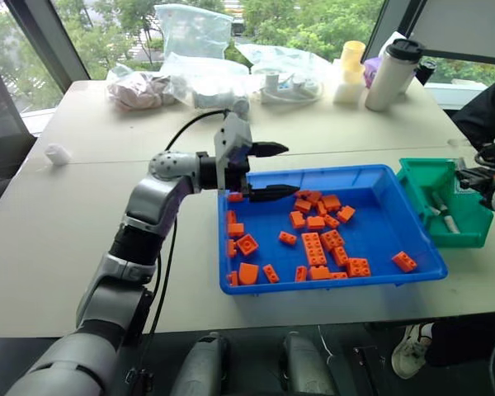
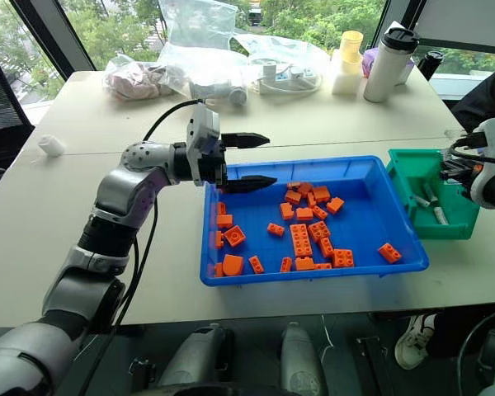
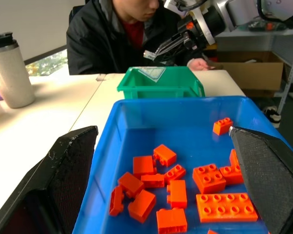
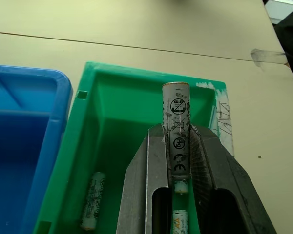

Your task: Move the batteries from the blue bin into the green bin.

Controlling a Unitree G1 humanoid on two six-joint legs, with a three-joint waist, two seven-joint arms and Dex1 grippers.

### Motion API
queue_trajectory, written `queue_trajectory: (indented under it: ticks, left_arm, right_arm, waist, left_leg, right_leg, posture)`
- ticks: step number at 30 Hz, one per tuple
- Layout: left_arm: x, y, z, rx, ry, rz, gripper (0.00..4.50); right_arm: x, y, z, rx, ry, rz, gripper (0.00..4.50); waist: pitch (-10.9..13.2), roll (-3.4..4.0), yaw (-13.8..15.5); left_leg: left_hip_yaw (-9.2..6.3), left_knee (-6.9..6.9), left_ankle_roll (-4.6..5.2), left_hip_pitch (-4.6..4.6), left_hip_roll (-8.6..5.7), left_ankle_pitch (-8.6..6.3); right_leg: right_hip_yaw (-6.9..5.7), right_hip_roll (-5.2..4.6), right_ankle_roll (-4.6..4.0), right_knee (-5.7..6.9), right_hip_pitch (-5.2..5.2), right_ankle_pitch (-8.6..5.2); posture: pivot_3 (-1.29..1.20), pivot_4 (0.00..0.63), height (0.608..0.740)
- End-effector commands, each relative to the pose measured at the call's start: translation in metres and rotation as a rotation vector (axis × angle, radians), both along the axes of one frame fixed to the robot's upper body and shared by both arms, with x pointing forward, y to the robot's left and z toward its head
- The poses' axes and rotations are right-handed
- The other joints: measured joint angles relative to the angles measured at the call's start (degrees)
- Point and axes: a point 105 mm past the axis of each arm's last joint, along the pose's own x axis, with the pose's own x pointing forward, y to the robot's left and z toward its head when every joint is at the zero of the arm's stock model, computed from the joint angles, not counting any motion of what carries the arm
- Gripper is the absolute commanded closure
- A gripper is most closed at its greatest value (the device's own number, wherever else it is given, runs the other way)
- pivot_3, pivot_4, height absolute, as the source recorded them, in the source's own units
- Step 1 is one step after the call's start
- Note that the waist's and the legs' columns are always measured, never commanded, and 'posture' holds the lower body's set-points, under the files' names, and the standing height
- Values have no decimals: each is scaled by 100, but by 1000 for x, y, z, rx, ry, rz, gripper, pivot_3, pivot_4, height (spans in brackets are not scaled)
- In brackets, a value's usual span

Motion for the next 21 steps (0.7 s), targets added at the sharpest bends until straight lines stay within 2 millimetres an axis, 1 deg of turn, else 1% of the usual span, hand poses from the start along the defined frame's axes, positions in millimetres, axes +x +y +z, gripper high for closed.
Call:
queue_trajectory:
  ticks: [1,3,4,6,10,11,13,16,18,20,21]
  left_arm:
    - [4,4,18,-28,-75,27,0]
    - [5,5,18,-26,-78,32,0]
    - [5,6,17,-22,-80,34,0]
    - [5,8,15,-13,-82,42,0]
    - [5,11,14,-5,-83,54,0]
    - [5,12,14,-4,-83,57,0]
    - [5,13,14,-4,-82,59,0]
    - [4,26,15,12,-87,100,0]
    - [-5,47,12,62,-74,131,0]
    - [-14,72,8,126,-56,185,0]
    - [-16,78,7,145,-50,203,0]
  right_arm:
    - [-5,-10,4,-8,-30,-42,4475]
    - [-5,-10,1,-6,-21,-41,4475]
    - [-5,-11,1,-6,-20,-41,3421]
    - [-3,-11,1,-2,-25,-37,2588]
    - [1,-9,5,2,-42,-21,403]
    - [2,-8,5,3,-45,-17,72]
    - [3,-7,6,3,-49,-12,72]
    - [5,4,19,-7,-94,71,72]
    - [-7,28,31,-3,-128,257,72]
    - [-27,54,30,7,-102,437,72]
    - [-34,59,28,11,-86,477,72]
  waist:
    - [0,0,-28]
    - [0,1,-49]
    - [0,1,-55]
    - [0,1,-61]
    - [0,1,-60]
    - [0,1,-60]
    - [0,1,-60]
    - [0,1,-62]
    - [0,1,-74]
    - [0,2,-82]
    - [0,2,-82]
  left_leg:
    - [0,0,0,0,0,0]
    - [0,0,0,0,-1,0]
    - [0,0,0,0,-1,0]
    - [0,0,0,0,-1,0]
    - [-1,-1,0,0,-1,0]
    - [-1,0,0,0,-1,0]
    - [-1,0,0,0,-1,0]
    - [-1,0,0,0,-1,0]
    - [-2,-2,0,0,-1,0]
    - [-3,-14,0,2,6,0]
    - [-7,-17,0,1,10,-1]
  right_leg:
    - [0,0,0,0,0,0]
    - [1,-1,0,0,1,0]
    - [1,-1,0,0,1,0]
    - [1,0,0,0,1,0]
    - [1,0,0,0,1,0]
    - [2,0,0,0,1,0]
    - [2,0,0,0,1,0]
    - [2,0,0,0,1,0]
    - [2,0,0,0,0,0]
    - [4,7,0,-3,-4,0]
    - [5,13,0,-4,-5,0]
  posture:
    - [0,150,740]
    - [0,150,740]
    - [0,150,740]
    - [0,150,740]
    - [0,150,740]
    - [0,150,740]
    - [0,150,740]
    - [0,150,740]
    - [0,150,740]
    - [0,150,740]
    - [0,150,740]
